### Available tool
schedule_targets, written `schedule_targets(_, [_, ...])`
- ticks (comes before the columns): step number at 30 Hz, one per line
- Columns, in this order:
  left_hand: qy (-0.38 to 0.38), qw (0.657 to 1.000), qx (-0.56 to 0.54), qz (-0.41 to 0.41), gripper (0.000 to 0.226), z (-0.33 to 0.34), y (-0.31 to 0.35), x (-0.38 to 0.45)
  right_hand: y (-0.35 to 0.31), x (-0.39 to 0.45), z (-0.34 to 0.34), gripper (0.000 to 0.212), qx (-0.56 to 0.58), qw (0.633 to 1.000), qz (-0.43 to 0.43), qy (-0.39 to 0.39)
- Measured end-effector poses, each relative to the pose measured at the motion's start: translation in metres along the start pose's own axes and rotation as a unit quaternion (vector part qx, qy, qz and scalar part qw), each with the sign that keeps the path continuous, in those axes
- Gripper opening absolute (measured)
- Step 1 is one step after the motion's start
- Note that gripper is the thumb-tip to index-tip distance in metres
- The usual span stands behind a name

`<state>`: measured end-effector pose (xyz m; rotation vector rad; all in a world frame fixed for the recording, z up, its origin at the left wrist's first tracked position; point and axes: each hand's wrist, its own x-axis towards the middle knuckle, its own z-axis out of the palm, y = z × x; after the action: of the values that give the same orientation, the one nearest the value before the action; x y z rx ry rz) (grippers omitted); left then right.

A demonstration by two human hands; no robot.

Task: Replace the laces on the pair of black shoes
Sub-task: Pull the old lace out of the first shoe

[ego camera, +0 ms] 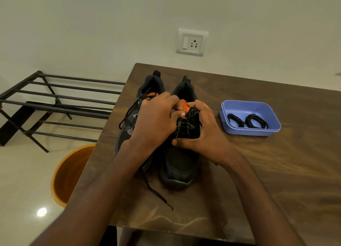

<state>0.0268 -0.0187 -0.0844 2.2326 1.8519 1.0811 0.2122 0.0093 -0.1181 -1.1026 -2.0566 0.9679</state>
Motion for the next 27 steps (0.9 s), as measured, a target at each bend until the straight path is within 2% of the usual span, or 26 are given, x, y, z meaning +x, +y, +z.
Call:
schedule_targets(2, [0.048, 0.999, 0.007, -0.003, 0.007, 0.001, 0.002, 0.001, 0.0, 0.0, 0.0, 0.106, -0.004, 1.0, -0.005, 0.001])
schedule_targets(4, [0.099, 0.987, -0.123, -0.033, 0.006, -0.004, 0.007, 0.005, 0.001, 0.0, 0.0, 0.108, -0.003, 1.0, -0.006, 0.003])
schedule_targets(7, [0.129, 0.911, -0.371, -0.125, 0.01, -0.017, 0.016, 0.009, 0.0, -0.001, -0.001, 0.109, 0.008, 1.0, 0.002, 0.0])
schedule_targets(9, [0.097, 0.874, -0.448, -0.161, 0.015, -0.019, 0.019, 0.009, 0.0, -0.002, -0.001, 0.108, -0.005, 1.0, -0.001, 0.004])
schedule_targets(10, [0.079, 0.874, -0.45, -0.165, 0.014, -0.018, 0.018, 0.008, 0.0, -0.002, 0.0, 0.108, -0.014, 1.0, 0.0, 0.006])
schedule_targets(12, [0.054, 0.926, -0.351, -0.126, 0.01, -0.014, 0.012, 0.007, -0.001, -0.002, 0.0, 0.108, -0.018, 1.0, 0.0, 0.008])
schedule_targets(14, [0.01, 0.982, -0.185, -0.04, 0.025, -0.007, 0.005, 0.005, -0.002, -0.002, 0.0, 0.109, -0.018, 1.0, 0.0, 0.01])
schedule_targets(15, [-0.014, 0.993, -0.113, 0.0, 0.03, -0.003, 0.003, 0.005, -0.002, -0.002, -0.001, 0.109, -0.02, 1.0, -0.002, 0.01])
schedule_targets(17, [-0.03, 0.999, -0.027, 0.035, 0.03, 0.004, 0.001, 0.005, -0.002, -0.002, -0.001, 0.109, -0.021, 1.0, -0.005, 0.012])
schedule_targets(22, [0.015, 0.998, 0.042, 0.048, 0.009, 0.003, 0.002, 0.006, -0.002, -0.002, 0.0, 0.112, -0.024, 1.0, 0.004, 0.005])
schedule_targets(25, [0.015, 0.997, 0.068, -0.023, 0.016, -0.001, 0.003, 0.008, -0.002, -0.004, -0.002, 0.108, -0.023, 1.0, 0.009, 0.005])
schedule_targets(27, [0.066, 0.994, 0.013, -0.089, 0.023, -0.011, 0.001, 0.009, -0.003, -0.004, -0.004, 0.108, -0.013, 1.0, 0.014, 0.002])
